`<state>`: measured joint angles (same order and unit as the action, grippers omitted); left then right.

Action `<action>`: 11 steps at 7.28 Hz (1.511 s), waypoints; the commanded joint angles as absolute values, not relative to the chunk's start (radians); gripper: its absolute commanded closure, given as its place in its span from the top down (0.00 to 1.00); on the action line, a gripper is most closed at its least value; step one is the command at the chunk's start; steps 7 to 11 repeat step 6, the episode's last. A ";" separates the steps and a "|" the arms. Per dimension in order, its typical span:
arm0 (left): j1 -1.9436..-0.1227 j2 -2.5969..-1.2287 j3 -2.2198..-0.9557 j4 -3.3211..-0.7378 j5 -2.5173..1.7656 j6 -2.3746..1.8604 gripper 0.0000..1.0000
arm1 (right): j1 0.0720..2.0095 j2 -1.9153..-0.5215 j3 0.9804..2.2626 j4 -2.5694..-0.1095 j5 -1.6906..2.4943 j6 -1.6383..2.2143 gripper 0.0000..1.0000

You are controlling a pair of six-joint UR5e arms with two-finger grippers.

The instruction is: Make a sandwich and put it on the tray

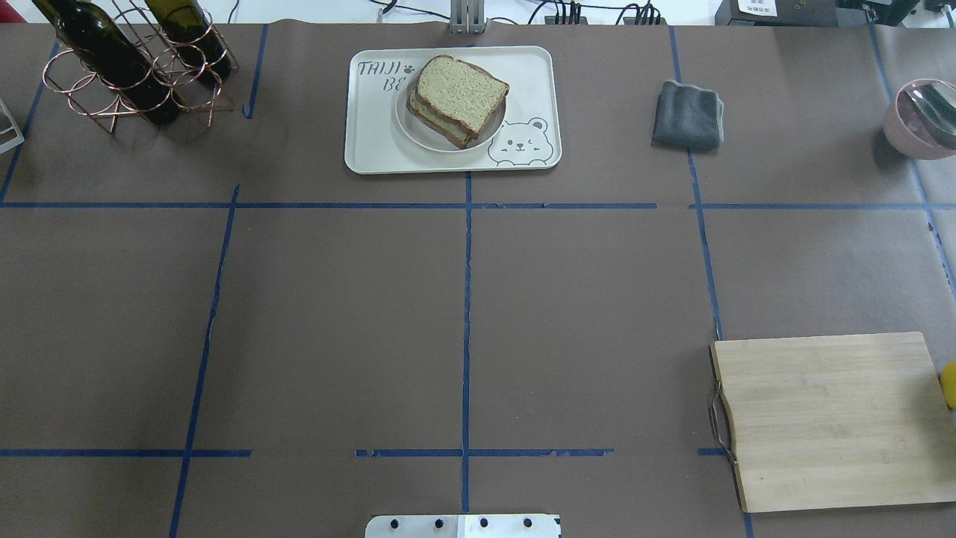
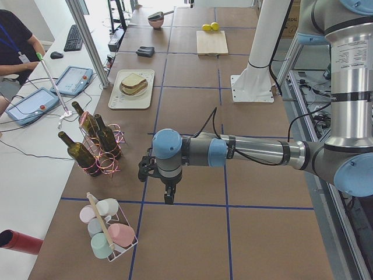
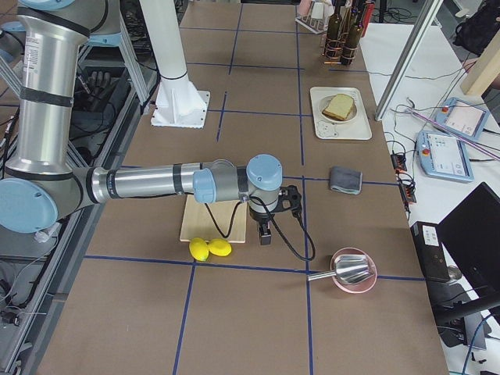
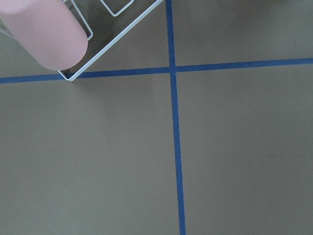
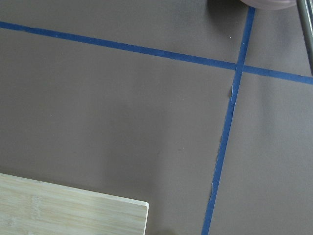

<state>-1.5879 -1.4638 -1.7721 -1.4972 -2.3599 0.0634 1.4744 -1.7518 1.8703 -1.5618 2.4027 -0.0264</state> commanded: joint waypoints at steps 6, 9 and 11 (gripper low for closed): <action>-1.582 -1.564 -1.682 -1.483 -2.355 0.063 1.00 | 1.523 -1.796 1.836 -1.597 2.395 -0.041 1.00; -1.582 -1.564 -1.682 -1.483 -2.355 0.063 1.00 | 1.523 -1.796 1.836 -1.597 2.395 -0.041 1.00; -1.582 -1.564 -1.682 -1.483 -2.355 0.063 1.00 | 1.523 -1.796 1.836 -1.597 2.395 -0.041 1.00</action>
